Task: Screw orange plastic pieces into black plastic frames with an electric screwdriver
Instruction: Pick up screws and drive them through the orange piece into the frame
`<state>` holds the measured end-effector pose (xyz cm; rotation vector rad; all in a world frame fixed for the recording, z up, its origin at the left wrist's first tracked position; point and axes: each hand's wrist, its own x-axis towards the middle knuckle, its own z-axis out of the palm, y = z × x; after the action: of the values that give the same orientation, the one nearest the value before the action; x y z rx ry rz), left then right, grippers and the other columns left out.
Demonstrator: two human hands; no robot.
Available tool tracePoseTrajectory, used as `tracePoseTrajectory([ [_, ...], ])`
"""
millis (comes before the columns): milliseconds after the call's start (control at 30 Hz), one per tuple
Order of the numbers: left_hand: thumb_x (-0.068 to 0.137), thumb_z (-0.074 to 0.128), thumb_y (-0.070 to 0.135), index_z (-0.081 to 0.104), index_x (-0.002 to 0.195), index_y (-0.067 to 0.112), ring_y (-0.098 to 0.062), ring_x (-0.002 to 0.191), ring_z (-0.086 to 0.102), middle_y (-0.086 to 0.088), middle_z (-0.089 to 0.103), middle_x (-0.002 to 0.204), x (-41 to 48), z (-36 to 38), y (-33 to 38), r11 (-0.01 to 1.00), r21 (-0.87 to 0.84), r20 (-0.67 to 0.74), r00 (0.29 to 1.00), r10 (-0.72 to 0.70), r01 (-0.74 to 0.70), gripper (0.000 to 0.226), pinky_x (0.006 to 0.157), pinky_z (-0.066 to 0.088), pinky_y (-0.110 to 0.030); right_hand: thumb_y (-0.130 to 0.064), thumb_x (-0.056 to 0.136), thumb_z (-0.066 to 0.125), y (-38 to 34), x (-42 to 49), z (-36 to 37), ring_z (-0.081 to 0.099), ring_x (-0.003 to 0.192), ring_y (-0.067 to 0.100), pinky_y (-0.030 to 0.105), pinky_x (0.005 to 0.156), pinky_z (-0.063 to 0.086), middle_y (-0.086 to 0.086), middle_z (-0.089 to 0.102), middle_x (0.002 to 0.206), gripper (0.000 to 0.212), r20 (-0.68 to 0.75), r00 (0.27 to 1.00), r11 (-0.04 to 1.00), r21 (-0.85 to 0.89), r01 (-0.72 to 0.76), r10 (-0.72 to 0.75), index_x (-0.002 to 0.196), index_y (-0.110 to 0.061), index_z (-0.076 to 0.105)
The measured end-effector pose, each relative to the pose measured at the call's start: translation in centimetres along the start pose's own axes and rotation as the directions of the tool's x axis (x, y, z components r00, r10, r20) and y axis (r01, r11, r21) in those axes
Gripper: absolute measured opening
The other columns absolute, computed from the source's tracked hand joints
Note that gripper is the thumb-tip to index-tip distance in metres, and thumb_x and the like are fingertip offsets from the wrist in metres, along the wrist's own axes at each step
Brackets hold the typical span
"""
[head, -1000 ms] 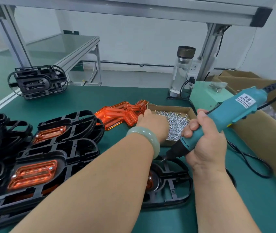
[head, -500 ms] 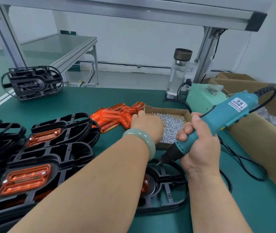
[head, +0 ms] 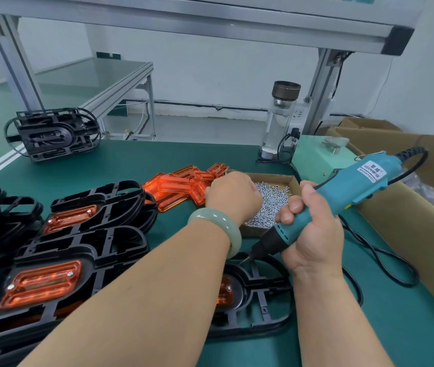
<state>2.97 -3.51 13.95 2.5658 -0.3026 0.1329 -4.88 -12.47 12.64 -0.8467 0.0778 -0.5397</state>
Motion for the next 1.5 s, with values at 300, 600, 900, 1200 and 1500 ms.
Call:
tracePoseTrajectory([
  [300,0.08,0.056,0.008,0.061,0.067,0.017,-0.011,0.054,0.062,0.003,0.066,0.053,-3.7,-2.2,0.4,0.62,-0.78,-0.088,0.965,-0.248,0.088,0.016,0.061,0.057,-0.03,-0.016,0.095,0.053,0.0,0.0,-0.2,0.044,0.043,0.009,0.019,0.048,0.041,-0.006,0.047,0.055,0.004,-0.028,1.0,0.998,0.058,-0.007,0.009,0.092,-0.016,0.054],
  [600,0.084,0.068,0.015,0.072,0.075,0.023,-0.004,0.058,0.062,0.006,0.068,0.061,-10.7,-2.9,-2.2,0.394,-0.915,-0.072,0.932,-0.356,0.08,0.012,0.061,0.052,-0.021,-0.017,0.098,0.051,-0.5,-0.3,0.1,0.042,0.042,0.008,0.02,0.051,0.04,-0.008,0.045,0.054,0.011,-0.052,0.997,0.983,0.179,-0.05,0.06,0.087,-0.019,0.052],
  [900,0.086,0.064,0.002,0.069,0.091,0.013,-0.007,0.061,0.065,0.003,0.069,0.064,-13.7,-2.0,-3.1,0.113,-0.971,0.145,0.896,-0.419,0.211,0.014,0.057,0.052,-0.015,-0.022,0.098,0.047,-0.8,-0.8,0.2,0.041,0.042,0.005,0.018,0.052,0.04,-0.011,0.045,0.054,0.015,-0.065,0.992,0.937,0.34,-0.082,0.11,0.083,-0.021,0.052],
  [1200,0.09,0.062,0.016,0.066,0.087,0.004,-0.007,0.054,0.063,-0.001,0.069,0.062,-13.5,-1.6,-2.4,0.092,-0.938,0.274,0.879,-0.389,0.333,0.013,0.047,0.049,-0.015,-0.024,0.09,0.051,-1.1,-0.7,0.1,0.041,0.041,0.004,0.016,0.052,0.041,-0.012,0.043,0.054,0.01,-0.098,0.988,0.901,0.428,-0.068,0.121,0.081,-0.022,0.052],
  [1500,0.089,0.062,0.017,0.066,0.088,0.005,-0.008,0.055,0.065,-0.004,0.07,0.064,-13.4,-1.7,-2.0,0.09,-0.932,0.299,0.887,-0.351,0.35,0.013,0.047,0.047,-0.015,-0.024,0.096,0.048,-1.1,-0.7,0.3,0.041,0.042,0.004,0.016,0.052,0.041,-0.012,0.043,0.053,0.016,-0.115,0.986,0.901,0.43,-0.062,0.123,0.081,-0.021,0.052],
])
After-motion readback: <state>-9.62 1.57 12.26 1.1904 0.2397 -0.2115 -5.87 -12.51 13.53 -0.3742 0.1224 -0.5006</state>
